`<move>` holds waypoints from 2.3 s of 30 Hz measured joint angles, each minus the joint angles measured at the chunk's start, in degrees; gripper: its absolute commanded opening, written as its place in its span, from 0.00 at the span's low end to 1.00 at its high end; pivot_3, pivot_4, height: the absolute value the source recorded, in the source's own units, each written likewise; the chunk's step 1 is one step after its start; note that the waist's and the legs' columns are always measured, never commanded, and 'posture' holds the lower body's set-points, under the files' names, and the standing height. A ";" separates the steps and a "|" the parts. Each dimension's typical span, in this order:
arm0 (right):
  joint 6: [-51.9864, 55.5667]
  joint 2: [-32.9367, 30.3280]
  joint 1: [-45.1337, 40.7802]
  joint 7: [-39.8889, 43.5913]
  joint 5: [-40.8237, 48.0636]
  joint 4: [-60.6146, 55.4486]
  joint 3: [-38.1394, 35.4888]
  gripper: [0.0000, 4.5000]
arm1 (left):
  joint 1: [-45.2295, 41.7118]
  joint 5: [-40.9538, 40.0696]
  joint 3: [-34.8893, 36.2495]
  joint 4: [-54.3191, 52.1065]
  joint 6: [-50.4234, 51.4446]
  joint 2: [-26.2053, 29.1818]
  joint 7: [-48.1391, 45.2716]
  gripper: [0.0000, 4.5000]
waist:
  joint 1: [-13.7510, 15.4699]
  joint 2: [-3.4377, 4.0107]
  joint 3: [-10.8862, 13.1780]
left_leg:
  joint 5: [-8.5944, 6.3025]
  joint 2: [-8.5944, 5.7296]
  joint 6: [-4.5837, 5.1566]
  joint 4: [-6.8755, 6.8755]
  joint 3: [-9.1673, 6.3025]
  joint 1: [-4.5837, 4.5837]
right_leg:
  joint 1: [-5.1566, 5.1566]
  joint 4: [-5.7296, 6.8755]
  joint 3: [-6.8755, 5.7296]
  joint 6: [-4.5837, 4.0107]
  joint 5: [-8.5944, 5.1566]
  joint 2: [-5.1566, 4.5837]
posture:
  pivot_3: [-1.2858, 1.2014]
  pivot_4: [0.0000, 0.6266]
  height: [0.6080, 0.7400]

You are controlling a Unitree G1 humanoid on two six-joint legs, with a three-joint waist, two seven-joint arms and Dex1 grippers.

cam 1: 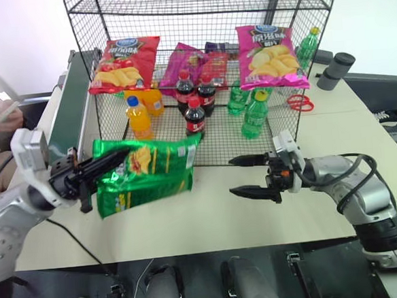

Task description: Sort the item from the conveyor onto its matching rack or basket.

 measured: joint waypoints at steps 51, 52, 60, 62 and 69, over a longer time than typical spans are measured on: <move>7.74 7.24 -0.86 0.88 4.33 2.44 4.63 0.16 | -22.88 -2.48 -4.24 10.01 17.36 -7.09 -5.67 0.00 | 0.05 0.00 0.01 | 0.02 -0.02 -0.02 0.06 -0.09 -0.09 | 0.00 -0.05 -0.04 0.03 0.00 0.01 | 0.52 0.24 1.00; 7.74 7.35 -0.91 0.80 4.35 2.47 4.48 0.04 | -22.85 -2.24 -4.20 10.02 17.32 -7.09 -5.84 0.00 | 0.05 0.00 0.01 | 0.02 -0.02 -0.02 0.06 -0.09 -0.09 | 0.00 -0.05 -0.04 0.03 0.00 0.01 | 0.52 0.24 1.00; 6.73 8.09 -1.45 0.11 3.68 3.43 4.32 0.00 | -22.74 0.44 -3.90 11.17 15.66 -7.05 -5.67 0.13 | 0.03 0.00 0.01 | 0.02 -0.02 -0.02 0.06 -0.09 -0.09 | 0.00 -0.05 -0.04 0.03 0.00 0.01 | 0.52 0.24 1.00; 5.18 8.10 -1.76 -0.79 2.39 4.67 3.95 0.00 | -22.70 1.88 -3.64 13.00 15.32 -6.31 -5.14 0.29 | 0.02 0.00 0.01 | 0.02 -0.02 -0.02 0.06 -0.09 -0.09 | 0.00 -0.05 -0.05 0.02 0.00 0.01 | 0.52 0.24 1.00; -4.26 2.57 -1.51 -2.27 -7.63 4.21 4.02 0.00 | -16.71 9.52 -0.92 13.28 8.90 -4.57 -5.19 0.99 | 0.03 0.04 0.03 | 0.01 -0.02 0.00 0.01 -0.03 -0.12 | -0.04 -0.16 -0.03 0.03 -0.01 -0.03 | 0.52 0.24 1.00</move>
